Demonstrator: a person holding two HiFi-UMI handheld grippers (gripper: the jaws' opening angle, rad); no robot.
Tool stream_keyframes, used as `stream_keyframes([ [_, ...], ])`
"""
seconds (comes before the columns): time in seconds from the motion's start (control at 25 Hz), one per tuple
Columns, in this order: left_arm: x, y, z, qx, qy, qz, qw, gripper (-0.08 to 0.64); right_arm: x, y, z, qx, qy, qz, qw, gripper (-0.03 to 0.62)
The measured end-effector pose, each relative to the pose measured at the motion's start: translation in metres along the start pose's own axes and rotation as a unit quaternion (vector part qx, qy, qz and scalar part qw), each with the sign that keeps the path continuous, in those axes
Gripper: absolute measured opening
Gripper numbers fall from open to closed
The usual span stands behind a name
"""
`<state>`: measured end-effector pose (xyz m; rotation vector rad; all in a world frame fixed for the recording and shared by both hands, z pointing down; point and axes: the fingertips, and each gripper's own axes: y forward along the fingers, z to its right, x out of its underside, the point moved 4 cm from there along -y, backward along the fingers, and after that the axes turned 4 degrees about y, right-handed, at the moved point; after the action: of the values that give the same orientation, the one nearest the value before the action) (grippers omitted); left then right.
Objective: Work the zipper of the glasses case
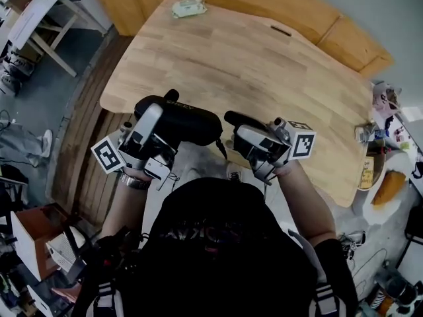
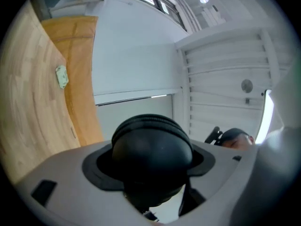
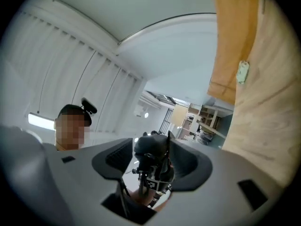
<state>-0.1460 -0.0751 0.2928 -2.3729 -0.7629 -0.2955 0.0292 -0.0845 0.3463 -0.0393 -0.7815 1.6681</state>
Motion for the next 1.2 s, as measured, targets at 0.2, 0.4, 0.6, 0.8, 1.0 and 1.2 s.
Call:
stream_keyframes([
  [0.2,-0.008,-0.008,0.005,0.039,-0.051,0.036,0.9973,0.354,0.021,0.013,-0.008,-0.026,0.034,0.031,0.999,0.224],
  [0.4,-0.007,-0.01,0.01,0.044,-0.045,0.034,0.9975,0.354,0.033,0.024,-0.013,-0.048,0.065,0.057,0.995,0.202],
  [0.6,-0.001,-0.01,0.015,0.042,-0.026,0.025,0.9985,0.354,0.038,0.025,-0.02,-0.06,0.082,0.082,0.991,0.149],
  [0.8,0.006,-0.008,0.017,0.033,-0.004,0.016,0.9993,0.354,0.04,0.018,-0.021,-0.054,0.082,0.092,0.991,0.107],
  [1.0,0.008,-0.012,0.02,0.016,0.023,0.012,0.9995,0.354,0.037,0.009,-0.018,-0.026,0.063,0.108,0.992,0.037],
  [1.2,0.012,-0.015,0.02,-0.007,0.059,-0.005,0.9982,0.354,0.037,0.006,-0.015,-0.001,0.056,0.102,0.993,0.026],
])
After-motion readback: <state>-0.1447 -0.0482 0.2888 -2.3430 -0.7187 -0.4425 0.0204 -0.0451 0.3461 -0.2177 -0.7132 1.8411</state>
